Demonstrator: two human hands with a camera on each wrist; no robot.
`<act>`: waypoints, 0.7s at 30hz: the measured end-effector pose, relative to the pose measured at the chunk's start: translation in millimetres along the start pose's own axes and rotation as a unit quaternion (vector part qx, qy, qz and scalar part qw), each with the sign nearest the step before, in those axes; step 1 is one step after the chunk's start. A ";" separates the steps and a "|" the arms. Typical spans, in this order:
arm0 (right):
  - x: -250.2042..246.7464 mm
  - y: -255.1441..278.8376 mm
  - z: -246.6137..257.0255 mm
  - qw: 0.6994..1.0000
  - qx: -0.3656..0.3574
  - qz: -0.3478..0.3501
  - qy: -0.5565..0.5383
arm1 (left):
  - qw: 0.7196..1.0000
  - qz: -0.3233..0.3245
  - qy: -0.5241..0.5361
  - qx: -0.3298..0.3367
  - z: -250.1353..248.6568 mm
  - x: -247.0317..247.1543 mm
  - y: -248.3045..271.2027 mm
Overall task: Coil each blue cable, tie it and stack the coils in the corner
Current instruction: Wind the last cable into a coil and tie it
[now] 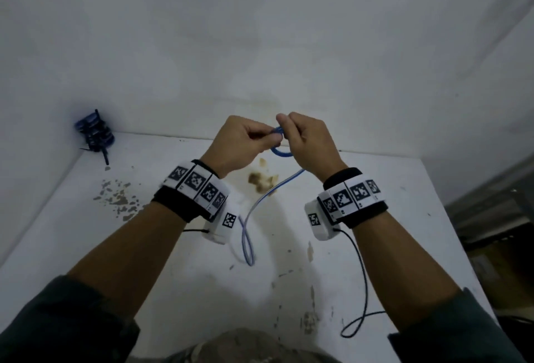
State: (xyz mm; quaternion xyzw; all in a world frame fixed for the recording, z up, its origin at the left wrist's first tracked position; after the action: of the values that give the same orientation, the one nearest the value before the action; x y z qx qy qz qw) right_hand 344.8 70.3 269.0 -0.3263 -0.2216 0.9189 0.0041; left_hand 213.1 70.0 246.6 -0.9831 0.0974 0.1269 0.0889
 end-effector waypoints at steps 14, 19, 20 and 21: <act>-13.7 3.0 -1.6 0.991 0.037 -0.045 -0.117 | 0.994 -0.054 0.099 0.003 0.4 -6.4 -8.5; -15.8 18.9 -12.1 0.953 0.094 -0.172 -0.229 | 0.967 -0.085 0.232 -0.058 19.7 10.8 -0.8; -16.3 16.2 -12.4 0.961 0.092 -0.164 -0.201 | 0.971 -0.064 0.222 -0.063 21.5 14.4 0.7; -15.6 11.3 -11.1 0.974 0.083 -0.137 -0.162 | 0.981 -0.042 0.181 -0.054 19.6 15.0 0.4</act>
State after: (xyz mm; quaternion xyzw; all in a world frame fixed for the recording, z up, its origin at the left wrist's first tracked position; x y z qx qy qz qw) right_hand 365.3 62.2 266.1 -0.1378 -0.1848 0.9654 0.1215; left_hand 222.7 71.0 223.9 -0.9964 0.0633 -0.0517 0.0215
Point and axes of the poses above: each hand's wrist, its own y-axis away from the middle knuckle, its own x-axis out of the palm, z = x × y, the point moved 10 cm from there along -y, towards the middle knuckle
